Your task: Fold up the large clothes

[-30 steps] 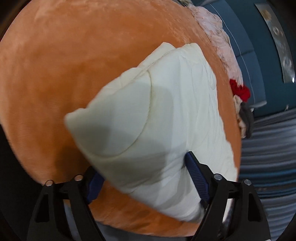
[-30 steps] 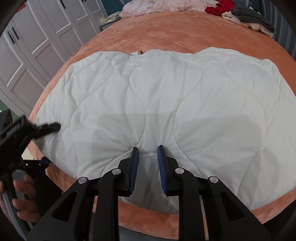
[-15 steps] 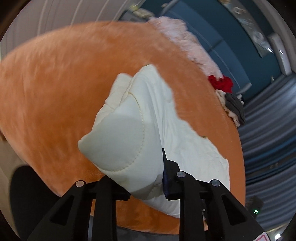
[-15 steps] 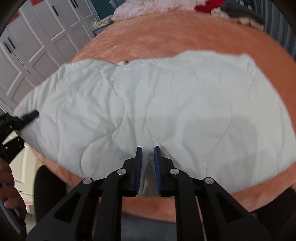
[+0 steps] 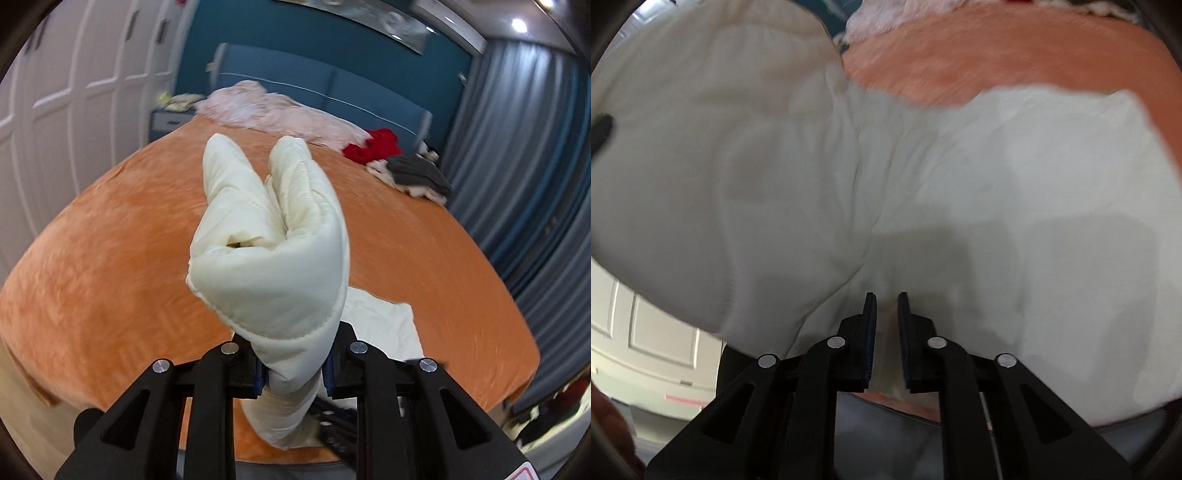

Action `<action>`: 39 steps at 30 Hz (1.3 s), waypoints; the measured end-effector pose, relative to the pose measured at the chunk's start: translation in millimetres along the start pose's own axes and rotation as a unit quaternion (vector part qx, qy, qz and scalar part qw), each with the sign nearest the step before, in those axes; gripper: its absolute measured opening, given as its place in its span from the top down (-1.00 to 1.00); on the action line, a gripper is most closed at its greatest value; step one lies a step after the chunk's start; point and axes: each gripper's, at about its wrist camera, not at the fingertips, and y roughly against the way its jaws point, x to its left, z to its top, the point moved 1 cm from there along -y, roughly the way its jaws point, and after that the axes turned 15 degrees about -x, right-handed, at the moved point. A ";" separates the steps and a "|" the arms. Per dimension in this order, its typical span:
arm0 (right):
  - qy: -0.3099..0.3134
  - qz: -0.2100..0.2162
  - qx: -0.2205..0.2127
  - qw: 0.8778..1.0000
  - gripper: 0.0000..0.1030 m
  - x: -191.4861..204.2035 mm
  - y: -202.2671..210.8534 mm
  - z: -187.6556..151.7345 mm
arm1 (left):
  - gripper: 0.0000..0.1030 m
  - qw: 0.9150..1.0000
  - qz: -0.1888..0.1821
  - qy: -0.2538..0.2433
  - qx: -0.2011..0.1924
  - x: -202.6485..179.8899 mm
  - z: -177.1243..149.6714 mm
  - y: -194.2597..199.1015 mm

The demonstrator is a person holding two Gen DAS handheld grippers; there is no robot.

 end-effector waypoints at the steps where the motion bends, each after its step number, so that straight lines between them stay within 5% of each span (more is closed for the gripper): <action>1: 0.000 -0.010 -0.009 1.000 0.76 -7.1 11.7 4.2 | 0.63 1.000 -0.004 -0.009 0.002 -7.4 -1.3 -3.6; 7: -0.011 -0.103 -0.052 0.993 0.76 -64.7 91.1 21.4 | 0.63 0.996 -0.033 -0.071 0.041 -62.2 -20.9 -29.2; 14: -0.017 -0.166 -0.064 0.984 0.76 -104.9 131.5 24.5 | 0.61 0.988 -0.053 -0.102 0.105 -102.5 -62.9 -61.1; 23: -0.022 -0.158 -0.068 0.985 0.75 -109.7 148.8 18.8 | 0.46 0.980 -0.058 -0.120 0.146 -126.8 -120.4 -86.8; 25: -0.019 -0.152 -0.069 0.986 0.72 -108.2 155.0 16.8 | 0.22 0.980 -0.057 -0.125 0.144 -130.4 -122.1 -81.5; 28: -0.015 -0.144 -0.077 0.986 0.41 -105.5 162.7 21.2 | -0.31 0.980 -0.077 -0.107 0.146 -131.0 -117.3 -67.2; 31: 0.000 -0.138 -0.098 0.986 0.24 -92.0 178.8 30.3 | -0.50 0.983 -0.099 -0.074 0.136 -119.2 -102.3 -42.8; 35: 0.031 -0.115 -0.113 0.986 -0.03 -66.6 189.7 44.0 | -0.53 0.987 -0.084 -0.047 0.130 -88.9 -87.8 -20.5; 39: 0.052 -0.080 -0.107 0.990 -0.17 -39.9 176.4 59.2 | -0.53 0.991 -0.030 -0.009 0.130 -38.3 -79.5 -16.6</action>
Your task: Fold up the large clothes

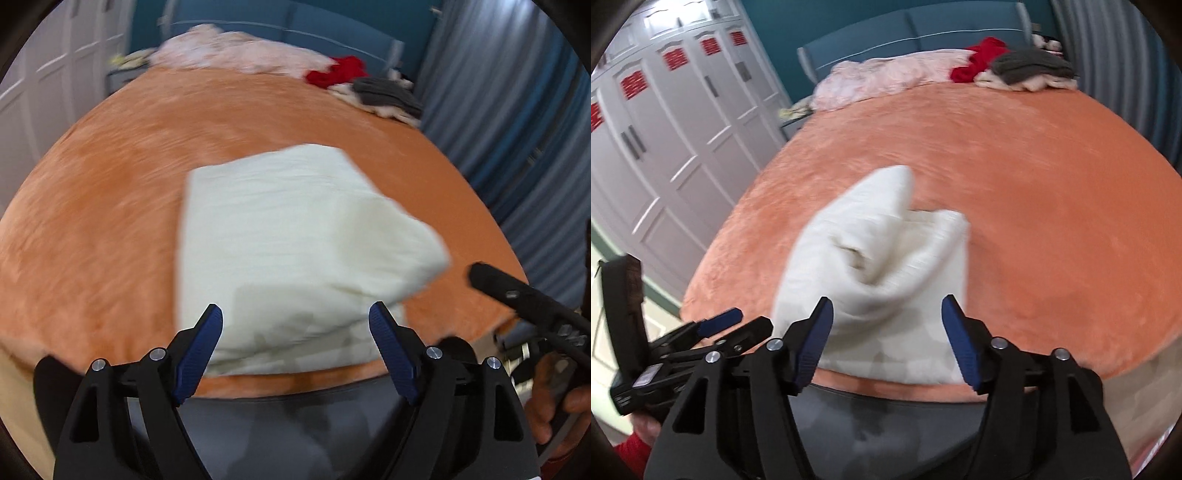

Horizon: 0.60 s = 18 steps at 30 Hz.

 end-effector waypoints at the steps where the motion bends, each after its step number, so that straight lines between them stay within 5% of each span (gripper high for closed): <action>1: 0.004 0.004 0.001 1.000 -0.18 4.7 -4.2 2.3 | -0.53 1.000 0.008 0.011 0.002 8.7 0.7 -0.4; 7: -0.005 0.007 0.040 0.999 -0.25 19.7 -57.4 5.2 | -0.53 0.995 0.041 0.088 0.009 54.7 8.8 -10.1; 9: -0.015 0.005 0.061 0.998 0.44 15.0 -68.4 -3.7 | -0.53 0.995 0.048 0.086 0.018 56.2 9.4 -16.8; 11: -0.033 0.014 0.067 0.997 0.67 7.4 -66.7 -11.0 | -0.51 0.995 0.048 0.081 0.031 54.3 8.4 -23.4; 14: -0.042 0.026 0.053 0.997 0.73 -1.1 -44.1 -16.0 | -0.47 0.995 0.034 0.078 0.046 48.0 3.5 -28.7; 18: -0.030 -0.022 0.055 0.998 0.73 -16.1 -26.0 -35.3 | -0.28 0.996 0.028 0.049 0.065 34.5 -8.2 -37.1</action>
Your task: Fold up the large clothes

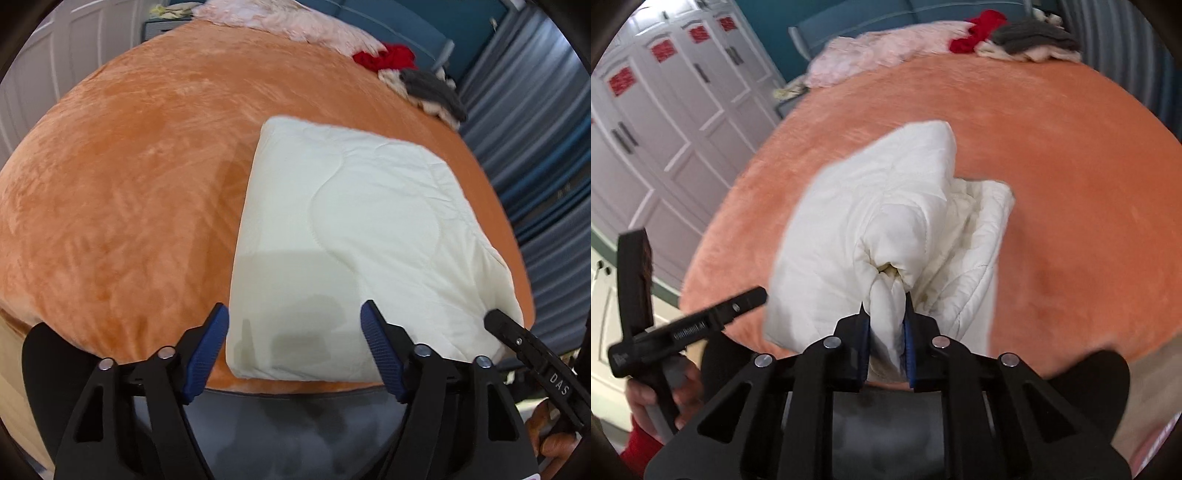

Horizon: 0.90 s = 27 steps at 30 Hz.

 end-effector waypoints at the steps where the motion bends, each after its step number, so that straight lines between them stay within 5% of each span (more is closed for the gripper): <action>1: -0.007 -0.005 0.007 1.000 0.73 -4.9 -1.5 -4.2 | -0.25 1.000 0.004 -0.007 0.004 -2.6 -3.3 -3.0; 12: -0.005 -0.057 0.067 0.996 0.72 -31.4 -47.6 -49.0 | -0.21 0.994 0.051 -0.083 0.039 -26.9 -36.1 -35.6; 27: -0.002 -0.063 0.088 0.994 0.70 -32.7 -84.3 -67.5 | -0.26 0.988 0.086 -0.126 0.030 -35.5 -50.8 -55.3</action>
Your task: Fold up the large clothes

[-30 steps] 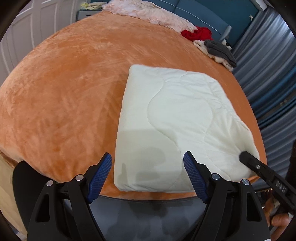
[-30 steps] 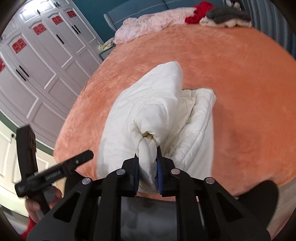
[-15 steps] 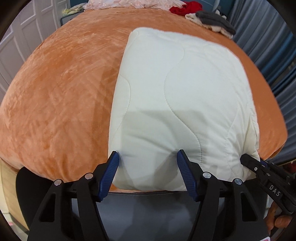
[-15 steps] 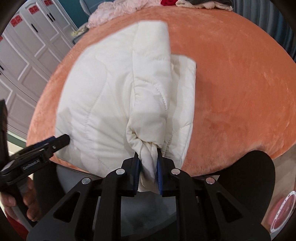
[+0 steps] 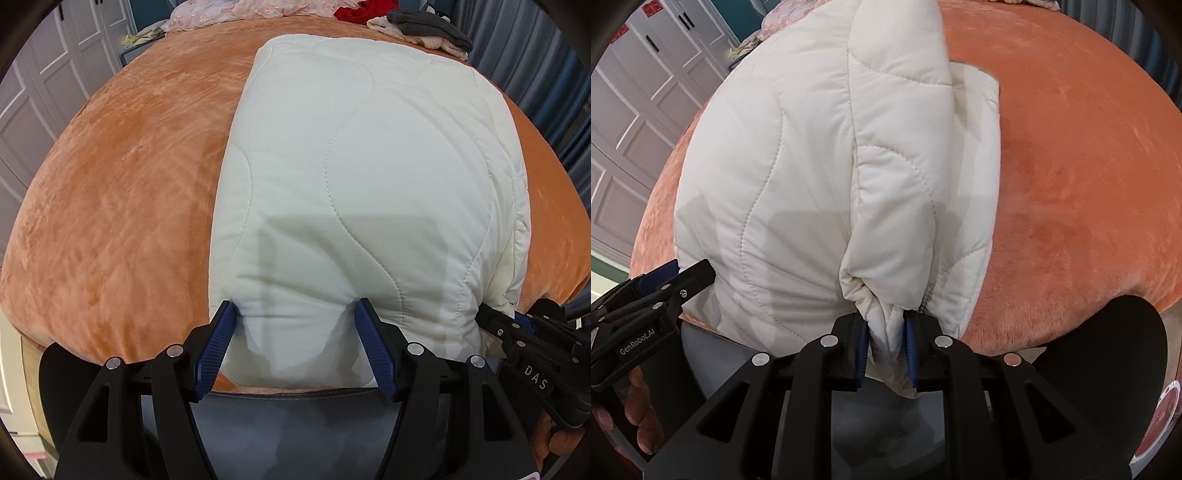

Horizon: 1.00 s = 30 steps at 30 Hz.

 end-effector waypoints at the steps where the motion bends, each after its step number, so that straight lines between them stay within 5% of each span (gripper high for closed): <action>1: -0.001 0.000 0.000 1.000 0.70 -0.2 -1.9 0.3 | -0.26 1.000 0.001 -0.001 -0.001 -1.0 -0.4 -0.3; 13: 0.010 -0.001 -0.009 1.000 0.68 16.9 -10.2 1.0 | -0.31 1.000 0.016 -0.005 -0.024 -6.3 -3.7 -1.9; 19: -0.081 0.053 -0.034 0.995 0.39 -4.2 32.9 10.9 | -0.32 0.997 -0.032 0.062 -0.034 22.1 10.8 27.1; 23: -0.074 0.042 -0.089 0.992 -0.04 -3.8 68.0 41.2 | -0.31 0.992 -0.036 0.094 -0.074 44.0 41.1 51.9; 30: -0.109 0.056 -0.142 0.982 -0.12 0.5 65.0 124.6 | -0.31 0.987 -0.039 0.102 -0.116 49.3 115.8 50.4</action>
